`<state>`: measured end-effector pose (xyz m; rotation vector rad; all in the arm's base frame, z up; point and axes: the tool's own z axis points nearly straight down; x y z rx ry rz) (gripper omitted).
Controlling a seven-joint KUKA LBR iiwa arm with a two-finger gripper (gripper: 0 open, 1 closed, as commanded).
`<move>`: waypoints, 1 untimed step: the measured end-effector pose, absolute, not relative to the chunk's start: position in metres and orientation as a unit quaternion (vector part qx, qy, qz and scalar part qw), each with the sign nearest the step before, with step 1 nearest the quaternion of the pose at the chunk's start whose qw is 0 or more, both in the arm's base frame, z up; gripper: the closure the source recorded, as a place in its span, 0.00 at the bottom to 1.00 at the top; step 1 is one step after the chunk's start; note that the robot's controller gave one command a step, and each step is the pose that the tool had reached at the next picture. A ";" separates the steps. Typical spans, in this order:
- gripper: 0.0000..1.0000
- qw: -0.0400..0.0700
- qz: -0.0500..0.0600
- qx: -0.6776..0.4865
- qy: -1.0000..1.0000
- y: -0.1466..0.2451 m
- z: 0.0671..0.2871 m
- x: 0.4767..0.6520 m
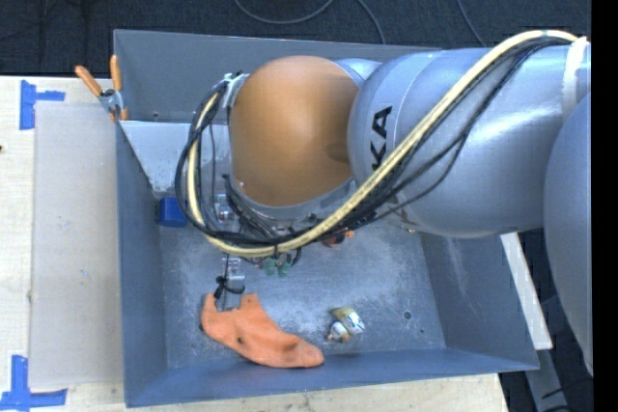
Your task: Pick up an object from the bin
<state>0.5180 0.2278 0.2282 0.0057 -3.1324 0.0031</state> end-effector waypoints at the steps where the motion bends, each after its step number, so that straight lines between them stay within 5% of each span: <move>1: 0.00 0.001 0.000 -0.001 -1.000 0.226 0.233 0.520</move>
Offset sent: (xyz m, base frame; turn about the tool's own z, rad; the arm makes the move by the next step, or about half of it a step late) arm -0.0137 -0.0754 -0.0990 -0.0206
